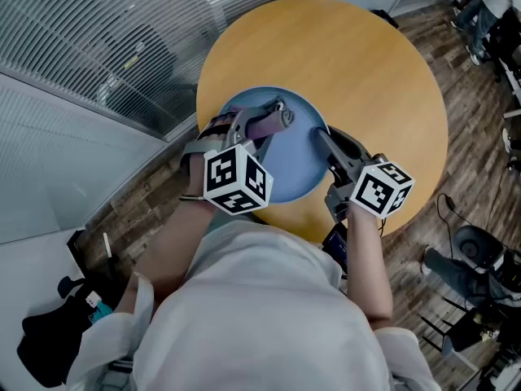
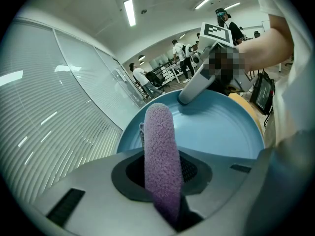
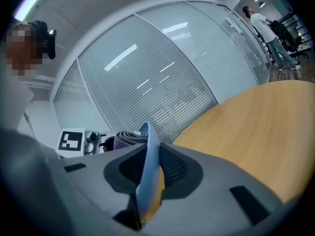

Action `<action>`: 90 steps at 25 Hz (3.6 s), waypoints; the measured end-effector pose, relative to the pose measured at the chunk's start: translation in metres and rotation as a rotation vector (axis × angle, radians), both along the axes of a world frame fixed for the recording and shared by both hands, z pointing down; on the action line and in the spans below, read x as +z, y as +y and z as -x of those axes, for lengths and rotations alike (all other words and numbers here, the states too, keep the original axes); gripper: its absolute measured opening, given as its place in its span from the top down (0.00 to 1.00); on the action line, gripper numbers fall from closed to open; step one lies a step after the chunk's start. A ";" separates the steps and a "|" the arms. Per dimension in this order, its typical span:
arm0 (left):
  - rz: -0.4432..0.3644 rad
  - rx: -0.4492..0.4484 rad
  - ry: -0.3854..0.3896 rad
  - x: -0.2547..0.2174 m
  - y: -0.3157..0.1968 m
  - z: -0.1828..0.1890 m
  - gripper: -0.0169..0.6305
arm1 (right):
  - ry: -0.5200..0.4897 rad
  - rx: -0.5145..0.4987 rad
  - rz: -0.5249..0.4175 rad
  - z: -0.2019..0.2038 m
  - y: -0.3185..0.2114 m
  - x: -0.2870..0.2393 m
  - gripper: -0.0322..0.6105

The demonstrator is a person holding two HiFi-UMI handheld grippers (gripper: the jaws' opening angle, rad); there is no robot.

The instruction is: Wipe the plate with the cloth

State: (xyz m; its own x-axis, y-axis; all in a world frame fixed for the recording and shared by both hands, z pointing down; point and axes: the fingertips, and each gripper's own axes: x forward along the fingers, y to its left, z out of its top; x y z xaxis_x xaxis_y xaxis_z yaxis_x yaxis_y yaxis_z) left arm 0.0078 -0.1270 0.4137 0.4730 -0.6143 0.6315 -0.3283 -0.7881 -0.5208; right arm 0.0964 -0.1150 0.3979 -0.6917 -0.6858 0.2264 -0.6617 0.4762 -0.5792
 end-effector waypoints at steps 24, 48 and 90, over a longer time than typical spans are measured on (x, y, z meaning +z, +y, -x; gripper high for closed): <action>-0.030 0.072 -0.014 -0.004 0.001 -0.038 0.85 | -0.031 -0.022 0.018 0.001 -0.001 0.004 0.82; -0.070 0.142 -0.078 -0.001 0.022 -0.035 0.85 | -0.134 0.020 0.045 -0.004 -0.002 -0.001 0.82; 0.108 0.043 0.141 -0.003 0.011 -0.014 0.85 | -0.250 0.077 -0.005 -0.021 -0.006 -0.019 0.79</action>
State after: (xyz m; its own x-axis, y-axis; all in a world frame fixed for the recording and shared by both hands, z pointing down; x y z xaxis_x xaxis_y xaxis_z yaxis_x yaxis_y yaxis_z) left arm 0.0216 -0.1163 0.4111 0.5860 -0.5241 0.6179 -0.3571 -0.8516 -0.3837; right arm 0.1171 -0.1208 0.3789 -0.6712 -0.7395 0.0512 -0.5327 0.4332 -0.7271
